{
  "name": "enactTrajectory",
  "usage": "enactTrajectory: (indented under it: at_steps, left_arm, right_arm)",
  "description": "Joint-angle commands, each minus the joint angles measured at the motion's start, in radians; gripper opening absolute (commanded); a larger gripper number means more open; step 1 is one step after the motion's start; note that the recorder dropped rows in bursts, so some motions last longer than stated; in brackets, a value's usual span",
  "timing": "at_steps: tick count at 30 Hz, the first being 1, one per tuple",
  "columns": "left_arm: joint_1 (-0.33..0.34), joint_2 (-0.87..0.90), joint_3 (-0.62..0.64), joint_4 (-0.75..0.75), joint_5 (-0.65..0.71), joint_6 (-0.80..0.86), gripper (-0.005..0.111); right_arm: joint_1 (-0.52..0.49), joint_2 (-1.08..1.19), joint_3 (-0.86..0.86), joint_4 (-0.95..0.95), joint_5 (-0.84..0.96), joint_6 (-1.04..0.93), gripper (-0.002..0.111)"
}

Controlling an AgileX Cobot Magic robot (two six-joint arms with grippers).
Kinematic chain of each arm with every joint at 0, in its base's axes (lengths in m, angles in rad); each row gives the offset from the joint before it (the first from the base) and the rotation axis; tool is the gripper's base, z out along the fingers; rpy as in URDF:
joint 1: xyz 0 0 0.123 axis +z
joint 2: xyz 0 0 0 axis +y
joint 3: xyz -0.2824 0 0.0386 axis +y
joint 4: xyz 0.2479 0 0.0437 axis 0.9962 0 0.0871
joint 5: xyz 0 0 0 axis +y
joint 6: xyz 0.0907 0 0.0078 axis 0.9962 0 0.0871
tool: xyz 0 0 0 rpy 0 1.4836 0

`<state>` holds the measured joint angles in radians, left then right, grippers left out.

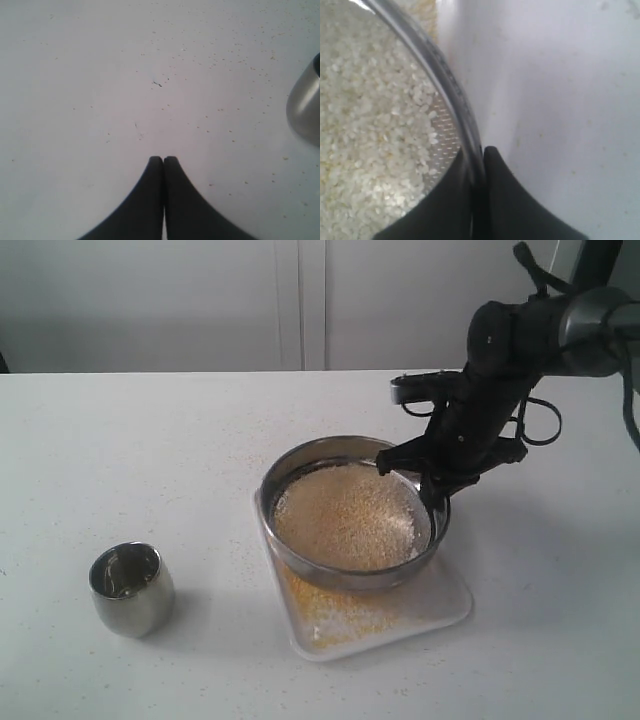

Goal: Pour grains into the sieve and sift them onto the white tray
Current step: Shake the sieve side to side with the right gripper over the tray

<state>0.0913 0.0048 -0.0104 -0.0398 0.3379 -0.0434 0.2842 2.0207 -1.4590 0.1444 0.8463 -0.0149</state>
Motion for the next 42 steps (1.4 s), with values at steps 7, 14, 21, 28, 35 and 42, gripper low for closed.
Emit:
enactTrajectory:
  at_steps: [7,14,21,28,35,42]
  left_arm:
    - [-0.001,-0.005,0.01,-0.012,0.017,0.003,0.0]
    - [-0.001,-0.005,0.01,-0.012,0.017,0.003,0.0]
    - [-0.001,-0.005,0.01,-0.012,0.017,0.003,0.0]
    - [-0.001,-0.005,0.01,-0.012,0.017,0.003,0.0]
    - [-0.001,-0.005,0.01,-0.012,0.017,0.003,0.0]
    - [-0.001,-0.005,0.01,-0.012,0.017,0.003,0.0]
  right_arm:
    - [-0.038,-0.019,0.0,-0.063,-0.049,0.126,0.0]
    - [-0.018,-0.03,0.006,-0.021,-0.018,-0.025,0.0]
    - [-0.012,-0.032,0.006,0.024,0.052,-0.13,0.0]
    - [-0.024,-0.026,0.004,0.128,0.11,-0.15,0.0]
    - [-0.033,-0.018,0.004,0.095,-0.008,-0.024,0.0]
    - [-0.014,-0.027,0.001,0.136,0.037,-0.128,0.0]
